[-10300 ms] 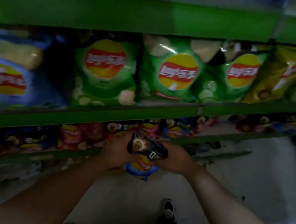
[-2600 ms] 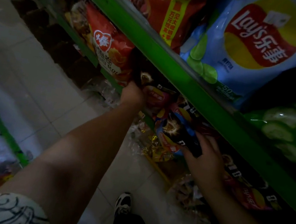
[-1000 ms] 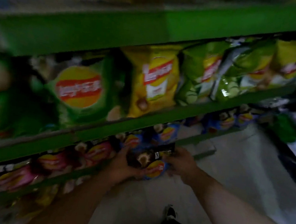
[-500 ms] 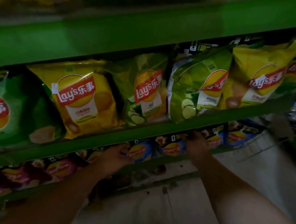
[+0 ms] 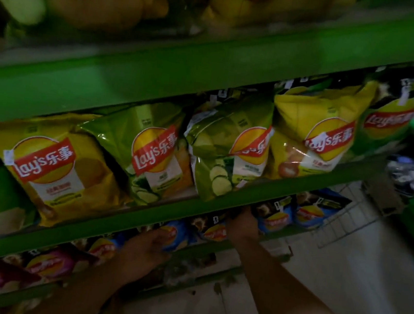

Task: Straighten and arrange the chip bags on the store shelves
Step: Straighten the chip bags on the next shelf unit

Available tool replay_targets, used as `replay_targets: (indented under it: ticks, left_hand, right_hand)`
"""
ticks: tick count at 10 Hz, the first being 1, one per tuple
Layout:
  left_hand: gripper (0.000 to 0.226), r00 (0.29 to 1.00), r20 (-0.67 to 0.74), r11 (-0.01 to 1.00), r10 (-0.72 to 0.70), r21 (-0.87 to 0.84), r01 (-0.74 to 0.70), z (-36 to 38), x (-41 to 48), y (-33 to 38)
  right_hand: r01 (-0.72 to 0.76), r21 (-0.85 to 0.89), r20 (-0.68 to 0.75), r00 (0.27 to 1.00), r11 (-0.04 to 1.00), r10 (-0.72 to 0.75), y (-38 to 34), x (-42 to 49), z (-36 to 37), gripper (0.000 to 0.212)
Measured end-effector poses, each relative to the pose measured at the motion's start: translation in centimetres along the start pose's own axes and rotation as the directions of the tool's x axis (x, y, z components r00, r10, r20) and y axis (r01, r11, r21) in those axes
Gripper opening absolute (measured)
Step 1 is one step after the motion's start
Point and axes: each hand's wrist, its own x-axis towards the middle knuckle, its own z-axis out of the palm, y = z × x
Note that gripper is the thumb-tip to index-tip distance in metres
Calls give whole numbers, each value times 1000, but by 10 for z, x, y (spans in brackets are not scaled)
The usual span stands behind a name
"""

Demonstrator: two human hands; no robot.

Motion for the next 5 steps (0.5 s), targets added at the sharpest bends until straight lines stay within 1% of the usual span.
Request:
replay_targets:
  ticks: [1,2,3,4,5]
  left_hand:
    - [38,983,63,893,171,412,-182,16,-6,24]
    - [39,964,86,919,251,290,-265,35,-13,58]
    - [37,927,57,918,371,129,-376,60,-22,104]
    - [46,899,94,903,428,-7,-429,88,-31,140]
    - [60,854,109,861,508,-91,-501,116,-41,172]
  right_hand:
    - [114,-125,35,993,986,-111,-10,-15,-25,29]
    - [174,-112,42,984,978,-170,-13,-28,-63,10]
    - [174,-16,-63,983,985,-175,-10,-37,-104,21]
    - [117,102,-238,967,988,-90,-14,-50,-143,22]
    - [139,242,-367,929,960,-42,-23,-62,-176,14]
